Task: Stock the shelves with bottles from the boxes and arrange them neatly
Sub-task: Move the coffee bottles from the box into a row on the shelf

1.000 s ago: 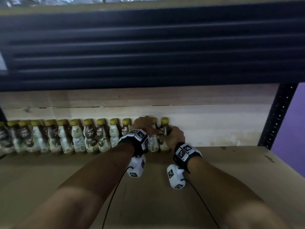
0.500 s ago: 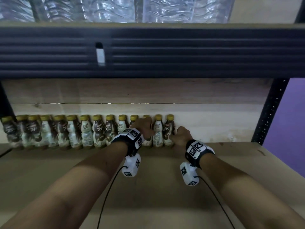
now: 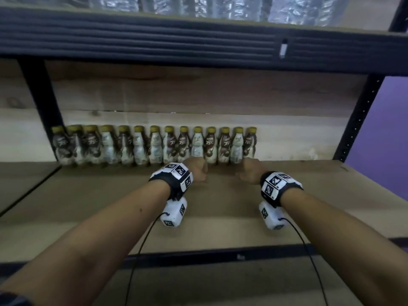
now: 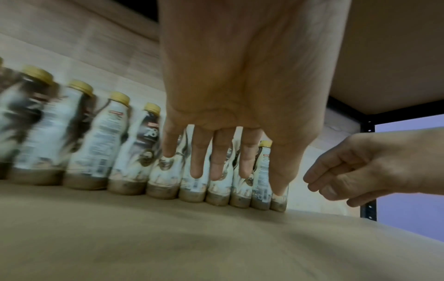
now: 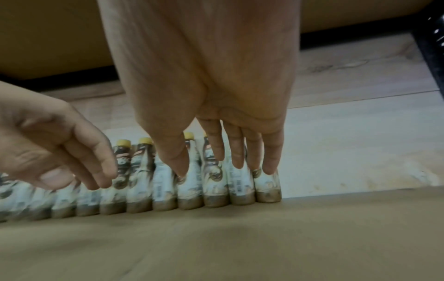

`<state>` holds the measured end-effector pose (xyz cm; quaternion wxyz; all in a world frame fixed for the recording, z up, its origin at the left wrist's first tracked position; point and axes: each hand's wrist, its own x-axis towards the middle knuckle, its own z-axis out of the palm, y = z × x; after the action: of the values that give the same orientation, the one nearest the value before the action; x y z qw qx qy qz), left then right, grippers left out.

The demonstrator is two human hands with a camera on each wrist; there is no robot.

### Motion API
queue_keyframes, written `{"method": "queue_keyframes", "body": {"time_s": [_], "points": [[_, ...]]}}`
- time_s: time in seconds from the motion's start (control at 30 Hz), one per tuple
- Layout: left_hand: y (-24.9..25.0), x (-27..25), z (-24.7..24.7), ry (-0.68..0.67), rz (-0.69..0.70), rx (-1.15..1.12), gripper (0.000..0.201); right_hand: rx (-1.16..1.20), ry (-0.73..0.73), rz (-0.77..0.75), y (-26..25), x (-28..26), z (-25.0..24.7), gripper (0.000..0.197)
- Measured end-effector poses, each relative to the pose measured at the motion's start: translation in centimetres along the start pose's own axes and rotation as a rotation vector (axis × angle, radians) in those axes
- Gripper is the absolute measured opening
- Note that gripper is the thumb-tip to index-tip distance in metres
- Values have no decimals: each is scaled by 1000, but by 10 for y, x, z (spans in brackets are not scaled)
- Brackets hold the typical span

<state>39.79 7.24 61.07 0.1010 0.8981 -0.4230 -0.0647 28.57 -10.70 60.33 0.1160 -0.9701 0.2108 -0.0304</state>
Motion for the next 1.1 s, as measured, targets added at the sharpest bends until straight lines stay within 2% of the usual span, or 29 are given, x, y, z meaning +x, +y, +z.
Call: {"method": "queue_keyframes", "body": {"time_s": [0.07,0.2,0.33,0.43,0.5,0.57,0.63,0.8,0.93,1.1], "points": [[-15,-32,-1,-17,-13,-13,42,-51,-4,20,-22,-21,9,39],[-42,-95,5,-61,-59,-79,49,-119,-49,80,-60,-67,31,52],[-56,-161,8,-59,5,-67,43,-90,-16,64,-96,-120,49,49],[-60,-202,14,-113,39,-137,28,-64,2,61,-119,-160,59,40],[-61,-224,21,-197,43,-209,21,-31,4,39,-131,-185,65,27],[-61,-243,33,-248,64,-255,23,6,8,8,-138,-206,74,14],[-60,-258,49,-277,84,-280,24,29,-9,-18,-142,-225,89,11],[-63,-285,117,-335,58,-267,18,74,-145,-14,-134,-259,149,9],[-67,-302,188,-462,-4,-323,19,129,-292,42,-114,-285,216,15],[-60,-316,271,-550,-172,-358,15,181,-596,75,-80,-321,293,20]]}}
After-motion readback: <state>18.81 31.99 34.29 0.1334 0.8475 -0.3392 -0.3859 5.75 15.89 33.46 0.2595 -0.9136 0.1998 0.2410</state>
